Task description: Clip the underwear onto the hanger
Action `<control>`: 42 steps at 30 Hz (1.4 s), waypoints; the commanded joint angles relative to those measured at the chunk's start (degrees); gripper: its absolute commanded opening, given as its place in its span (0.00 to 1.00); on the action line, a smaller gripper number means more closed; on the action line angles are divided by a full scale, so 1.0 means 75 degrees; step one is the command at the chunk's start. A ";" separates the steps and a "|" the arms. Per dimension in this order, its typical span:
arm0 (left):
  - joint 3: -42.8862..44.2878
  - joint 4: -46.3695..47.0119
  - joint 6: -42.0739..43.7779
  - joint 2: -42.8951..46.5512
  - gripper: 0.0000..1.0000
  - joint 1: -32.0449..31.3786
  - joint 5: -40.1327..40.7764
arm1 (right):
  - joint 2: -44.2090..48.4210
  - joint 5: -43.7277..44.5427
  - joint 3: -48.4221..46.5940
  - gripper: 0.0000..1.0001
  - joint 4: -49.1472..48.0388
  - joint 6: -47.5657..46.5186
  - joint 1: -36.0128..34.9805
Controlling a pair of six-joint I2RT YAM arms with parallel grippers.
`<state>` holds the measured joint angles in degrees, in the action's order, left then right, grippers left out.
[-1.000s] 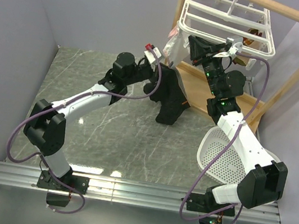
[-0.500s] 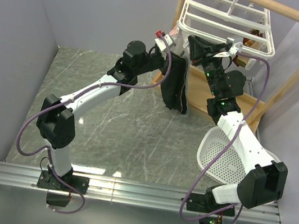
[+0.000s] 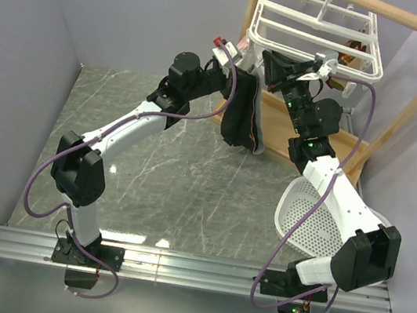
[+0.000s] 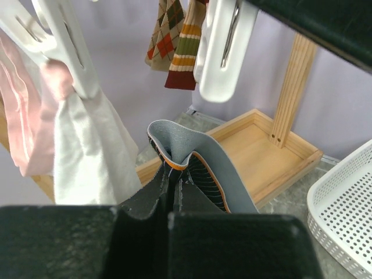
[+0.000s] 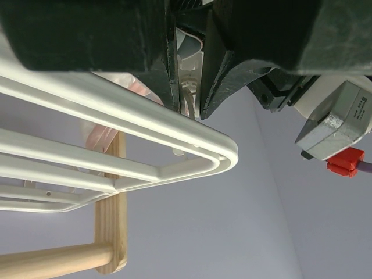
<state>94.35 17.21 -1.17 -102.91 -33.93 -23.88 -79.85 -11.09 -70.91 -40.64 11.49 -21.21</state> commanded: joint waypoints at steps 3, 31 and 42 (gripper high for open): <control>0.0487 0.0353 -0.0149 0.0163 0.00 0.0013 -0.0004 | 0.0124 0.0014 -0.0037 0.00 -0.0182 -0.0102 0.0039; 0.0417 0.0869 -0.0102 0.0374 0.00 0.0001 -0.0238 | 0.0007 0.0143 -0.0037 0.00 -0.0218 0.0039 0.0016; 0.0405 0.0998 -0.0160 0.0444 0.00 -0.0058 -0.0297 | -0.0029 0.0213 -0.0037 0.00 -0.0218 0.0039 -0.0008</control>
<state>95.50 20.38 -1.23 -102.89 -34.00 -24.71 -79.96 -10.79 -70.81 -40.66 11.70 -21.23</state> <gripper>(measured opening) 0.035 0.250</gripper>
